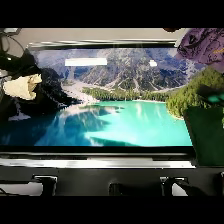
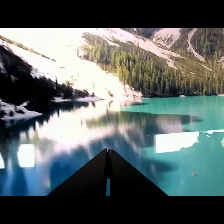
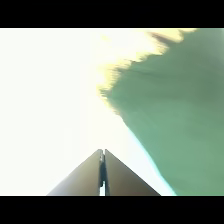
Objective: Fold the clothes and pants, and hang the long-sleeved shirts on hangers.
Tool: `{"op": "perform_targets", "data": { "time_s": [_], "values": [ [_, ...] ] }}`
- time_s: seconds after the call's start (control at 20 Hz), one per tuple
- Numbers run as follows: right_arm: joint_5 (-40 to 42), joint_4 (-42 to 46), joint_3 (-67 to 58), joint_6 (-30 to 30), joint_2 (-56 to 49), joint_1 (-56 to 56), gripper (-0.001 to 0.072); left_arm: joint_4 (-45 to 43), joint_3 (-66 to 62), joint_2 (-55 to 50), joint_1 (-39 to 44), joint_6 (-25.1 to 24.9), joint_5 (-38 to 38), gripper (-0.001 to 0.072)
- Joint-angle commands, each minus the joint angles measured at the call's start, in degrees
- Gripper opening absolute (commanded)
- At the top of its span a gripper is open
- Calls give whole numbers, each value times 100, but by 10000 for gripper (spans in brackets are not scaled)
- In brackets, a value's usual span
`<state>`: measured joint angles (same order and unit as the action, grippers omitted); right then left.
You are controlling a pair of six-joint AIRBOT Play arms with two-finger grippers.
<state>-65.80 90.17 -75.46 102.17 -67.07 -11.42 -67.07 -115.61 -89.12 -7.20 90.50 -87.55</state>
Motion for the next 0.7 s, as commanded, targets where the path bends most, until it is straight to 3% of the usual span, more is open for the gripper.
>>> {"op": "perform_targets", "data": {
  "time_s": [0.0, 0.3, 0.65],
  "values": [
    [723, -658, -170, -199, -61, 1829, 29, -546, 31, 407, -46, -229, 293, 13],
    [678, -483, -166, 313, -413, 3821, 29, -562, 1952, 1464, -22, -492, 1080, 13],
    [723, -358, -166, 328, -518, 4092, 30, -546, 2291, 1648, -22, -398, 763, 17]
  ]
}}
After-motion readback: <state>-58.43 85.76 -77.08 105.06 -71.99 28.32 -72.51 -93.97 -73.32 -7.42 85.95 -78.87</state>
